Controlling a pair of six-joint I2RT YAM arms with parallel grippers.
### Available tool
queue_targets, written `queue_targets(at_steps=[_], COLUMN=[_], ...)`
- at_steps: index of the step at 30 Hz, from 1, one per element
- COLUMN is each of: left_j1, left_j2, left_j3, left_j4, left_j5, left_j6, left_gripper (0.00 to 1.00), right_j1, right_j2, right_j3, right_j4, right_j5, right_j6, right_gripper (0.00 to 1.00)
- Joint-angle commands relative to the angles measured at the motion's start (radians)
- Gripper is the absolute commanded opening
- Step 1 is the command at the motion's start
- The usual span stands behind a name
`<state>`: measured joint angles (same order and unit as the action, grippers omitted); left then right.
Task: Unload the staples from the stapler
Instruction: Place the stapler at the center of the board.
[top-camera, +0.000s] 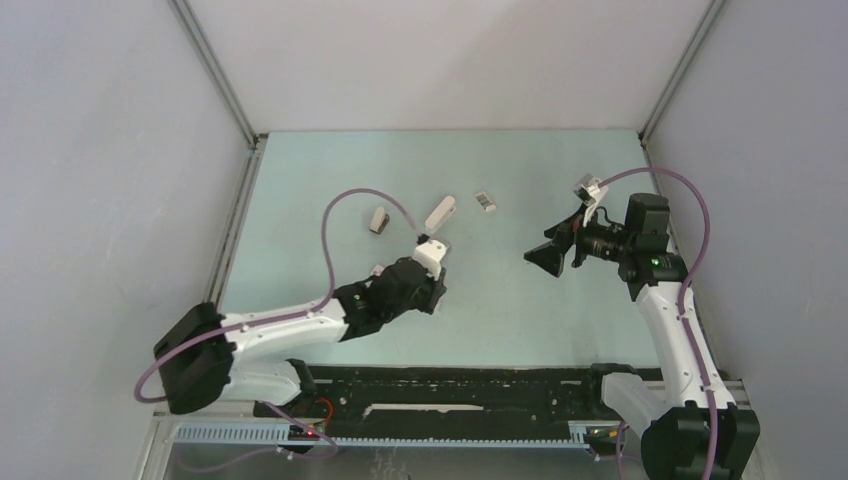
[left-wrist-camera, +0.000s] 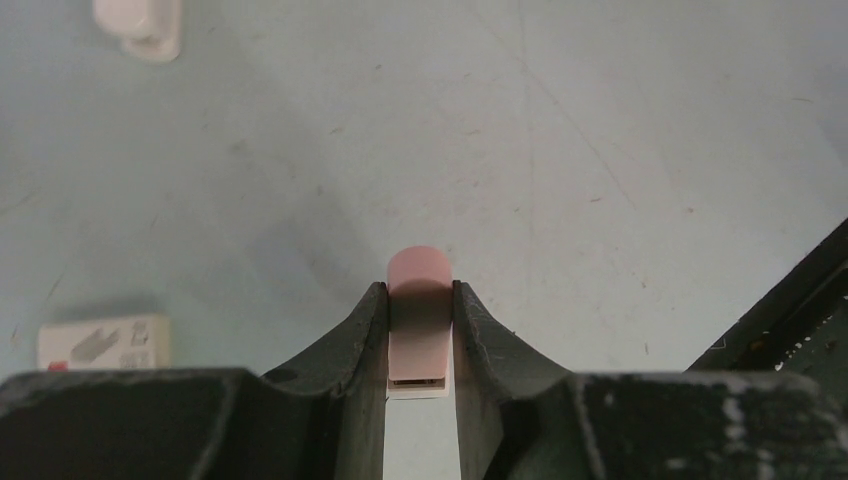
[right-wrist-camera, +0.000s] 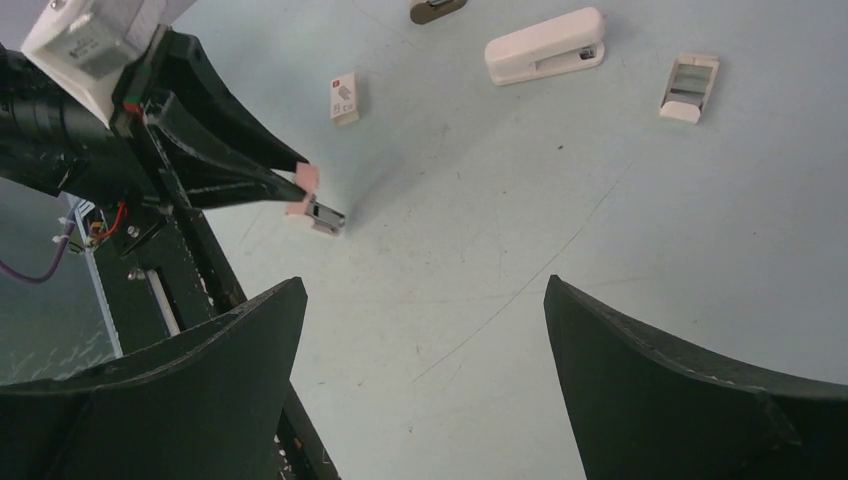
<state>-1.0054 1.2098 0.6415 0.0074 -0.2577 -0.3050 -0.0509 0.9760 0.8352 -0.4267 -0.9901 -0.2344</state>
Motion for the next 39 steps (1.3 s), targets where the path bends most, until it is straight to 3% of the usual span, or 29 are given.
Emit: queue_targets(at_steps=[1, 8, 15, 24, 33, 39], left_j1=[-0.036, -0.055, -0.057, -0.059, -0.059, -0.060], left_j2=[0.091, 0.170, 0.277, 0.322, 0.300, 0.192], left_j3=[0.098, 0.031, 0.002, -0.071, -0.053, -0.049], left_j4=[0.190, 0.488, 0.564, 0.585, 0.491, 0.422], left_j5=[0.049, 0.129, 0.213, 0.239, 0.213, 0.218], left_j6=[0.128, 0.214, 0.282, 0.261, 0.216, 0.213], left_gripper=[0.00, 0.00, 0.01, 0.07, 0.33, 0.59], right_j1=[0.002, 0.002, 0.000, 0.001, 0.005, 0.005], right_j2=[-0.013, -0.013, -0.010, 0.000, 0.019, 0.024], right_j3=[0.038, 0.038, 0.038, 0.038, 0.038, 0.038], right_j4=[0.005, 0.000, -0.009, -0.015, -0.037, -0.067], right_j5=[-0.015, -0.017, -0.024, -0.031, -0.049, -0.076], right_j6=[-0.020, -0.031, -0.043, -0.052, -0.088, -0.141], right_gripper=[1.00, 1.00, 1.00, 0.99, 1.00, 1.00])
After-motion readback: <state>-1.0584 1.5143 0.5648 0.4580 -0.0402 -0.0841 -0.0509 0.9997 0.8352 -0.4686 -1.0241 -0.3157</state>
